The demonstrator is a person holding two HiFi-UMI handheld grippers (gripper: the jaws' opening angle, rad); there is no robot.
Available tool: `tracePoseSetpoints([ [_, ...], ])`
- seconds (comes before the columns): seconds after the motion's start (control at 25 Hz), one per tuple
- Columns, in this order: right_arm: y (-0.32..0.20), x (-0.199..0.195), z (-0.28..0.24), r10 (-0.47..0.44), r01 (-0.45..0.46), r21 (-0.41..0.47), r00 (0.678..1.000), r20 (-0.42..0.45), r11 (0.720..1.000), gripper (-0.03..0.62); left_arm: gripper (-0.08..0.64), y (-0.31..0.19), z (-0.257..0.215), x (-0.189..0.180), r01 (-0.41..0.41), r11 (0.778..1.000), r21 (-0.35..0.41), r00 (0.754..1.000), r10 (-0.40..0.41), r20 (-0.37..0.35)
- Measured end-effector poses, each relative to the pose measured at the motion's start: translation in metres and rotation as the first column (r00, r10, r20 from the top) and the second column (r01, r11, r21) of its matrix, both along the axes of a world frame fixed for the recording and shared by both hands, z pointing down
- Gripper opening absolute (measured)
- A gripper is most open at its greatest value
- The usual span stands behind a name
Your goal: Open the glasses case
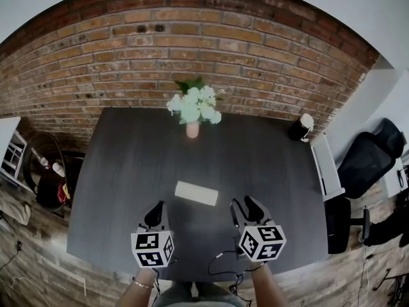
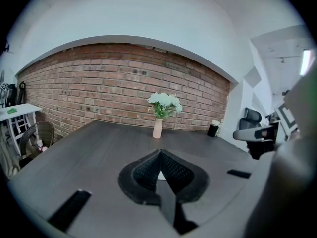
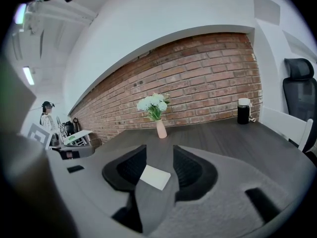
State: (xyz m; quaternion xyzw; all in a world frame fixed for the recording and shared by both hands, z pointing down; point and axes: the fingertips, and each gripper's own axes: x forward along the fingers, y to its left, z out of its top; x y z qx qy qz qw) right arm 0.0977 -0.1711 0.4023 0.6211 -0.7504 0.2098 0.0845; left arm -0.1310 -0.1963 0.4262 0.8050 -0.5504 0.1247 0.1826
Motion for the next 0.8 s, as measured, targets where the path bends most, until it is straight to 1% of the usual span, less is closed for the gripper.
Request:
tracePoseSetpoints([
  [0.24, -0.003, -0.015, 0.032, -0.058, 0.057, -0.06, 0.998, -0.013, 0.997, 0.172, -0.006, 0.007, 0.028, -0.013, 0.028, 0.998, -0.056, 0.999, -0.027, 0.025],
  [0.44, -0.003, -0.022, 0.069, -0.094, 0.091, -0.123, 0.995, -0.022, 0.988, 0.172, -0.006, 0.008, 0.058, -0.022, 0.057, 0.993, -0.1, 0.998, -0.054, 0.03],
  [0.6, -0.001, -0.023, 0.099, -0.122, 0.112, -0.177, 0.991, -0.051, 0.978, 0.173, -0.005, 0.012, 0.083, -0.022, 0.062, 0.989, -0.135, 0.998, -0.058, 0.036],
  [0.8, -0.007, -0.023, 0.126, -0.151, 0.13, -0.212, 0.984, -0.089, 0.969, 0.173, -0.005, 0.011, 0.103, -0.026, 0.082, 0.984, -0.157, 0.996, -0.078, 0.031],
])
